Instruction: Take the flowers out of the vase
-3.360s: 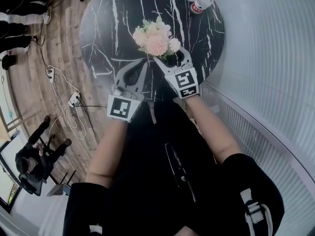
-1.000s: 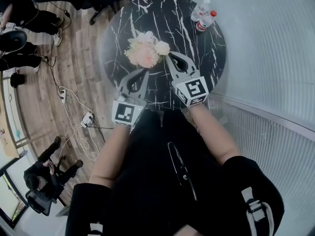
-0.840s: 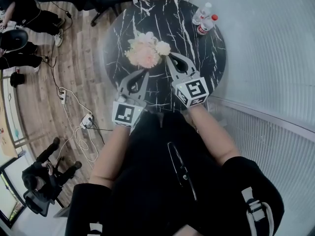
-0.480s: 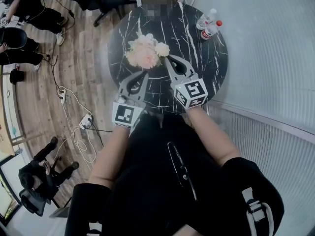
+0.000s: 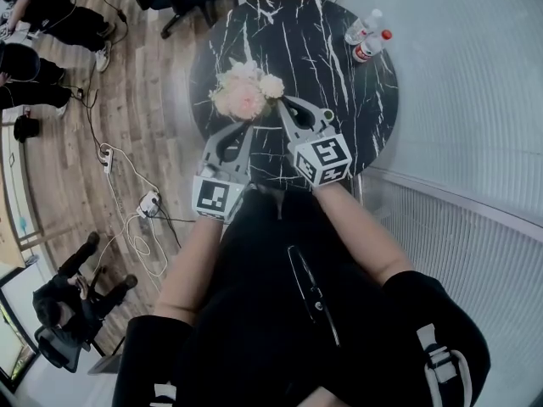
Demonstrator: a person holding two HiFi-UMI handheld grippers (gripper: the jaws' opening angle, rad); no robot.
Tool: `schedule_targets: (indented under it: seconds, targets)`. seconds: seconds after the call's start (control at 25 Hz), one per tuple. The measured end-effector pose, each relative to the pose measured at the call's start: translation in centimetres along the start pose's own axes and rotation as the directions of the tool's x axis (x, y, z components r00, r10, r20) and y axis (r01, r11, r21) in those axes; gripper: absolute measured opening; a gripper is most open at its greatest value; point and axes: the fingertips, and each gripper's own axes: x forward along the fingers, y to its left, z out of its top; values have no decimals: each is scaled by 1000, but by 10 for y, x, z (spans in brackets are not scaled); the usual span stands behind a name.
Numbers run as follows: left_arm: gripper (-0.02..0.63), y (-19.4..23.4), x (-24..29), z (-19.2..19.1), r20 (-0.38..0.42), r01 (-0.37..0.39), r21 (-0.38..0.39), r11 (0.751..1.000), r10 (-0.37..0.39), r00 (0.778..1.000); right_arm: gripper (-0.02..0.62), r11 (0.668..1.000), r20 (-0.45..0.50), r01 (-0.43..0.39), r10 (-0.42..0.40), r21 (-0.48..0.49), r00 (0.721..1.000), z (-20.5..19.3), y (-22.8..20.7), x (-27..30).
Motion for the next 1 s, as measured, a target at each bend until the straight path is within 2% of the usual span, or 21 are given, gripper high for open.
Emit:
schedule_targets:
  seconds: [0.56,1.0]
  targets:
    - [14,14,-4,-47,-56,36,-35,999,-38,998,18,996,-108,73,-68,46,992,-60,5,20]
    - [13,25,0,-99,-118,63,-79,995,-72,990,20,985,-257,139,-108,104,960,-131,-4,39]
